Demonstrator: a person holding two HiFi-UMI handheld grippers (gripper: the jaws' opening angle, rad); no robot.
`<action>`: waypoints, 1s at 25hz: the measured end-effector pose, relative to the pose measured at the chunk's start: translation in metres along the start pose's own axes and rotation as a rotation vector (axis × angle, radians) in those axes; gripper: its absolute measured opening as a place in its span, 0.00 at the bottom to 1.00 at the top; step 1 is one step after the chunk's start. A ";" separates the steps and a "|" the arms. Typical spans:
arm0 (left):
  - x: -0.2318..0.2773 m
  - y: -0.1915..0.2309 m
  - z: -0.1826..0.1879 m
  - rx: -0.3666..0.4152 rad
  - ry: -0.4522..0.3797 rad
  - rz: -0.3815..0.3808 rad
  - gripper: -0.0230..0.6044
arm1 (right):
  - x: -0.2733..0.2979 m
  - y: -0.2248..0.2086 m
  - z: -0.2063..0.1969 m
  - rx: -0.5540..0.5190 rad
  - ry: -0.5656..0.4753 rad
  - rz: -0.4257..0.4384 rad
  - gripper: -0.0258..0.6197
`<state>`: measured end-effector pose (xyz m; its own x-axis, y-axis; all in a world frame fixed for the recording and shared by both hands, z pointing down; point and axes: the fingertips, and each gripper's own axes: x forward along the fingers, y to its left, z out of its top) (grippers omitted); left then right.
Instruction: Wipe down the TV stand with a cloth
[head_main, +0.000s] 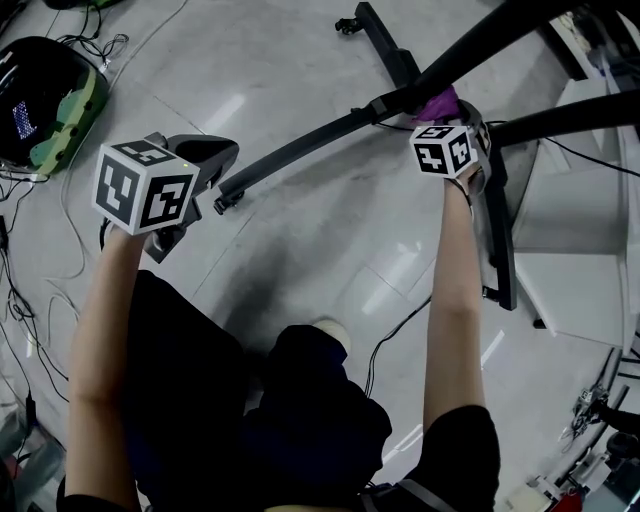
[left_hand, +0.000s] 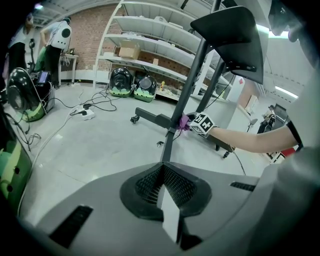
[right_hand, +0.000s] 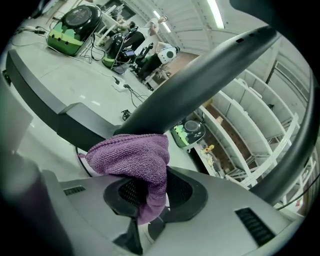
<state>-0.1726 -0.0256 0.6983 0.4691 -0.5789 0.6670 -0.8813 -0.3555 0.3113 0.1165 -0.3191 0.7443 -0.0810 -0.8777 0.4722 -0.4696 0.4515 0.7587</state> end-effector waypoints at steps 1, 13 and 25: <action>0.001 0.000 0.000 0.002 0.002 0.001 0.05 | 0.004 -0.002 0.001 -0.006 0.005 -0.002 0.19; 0.008 -0.009 0.001 0.017 0.013 -0.012 0.05 | 0.016 0.002 -0.008 -0.092 0.037 0.011 0.19; 0.017 -0.012 0.000 0.015 0.019 -0.046 0.05 | 0.012 -0.027 -0.065 -0.145 0.196 -0.047 0.19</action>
<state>-0.1539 -0.0310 0.7057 0.5076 -0.5476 0.6652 -0.8579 -0.3926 0.3315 0.1854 -0.3313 0.7580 0.1168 -0.8568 0.5022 -0.3364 0.4417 0.8317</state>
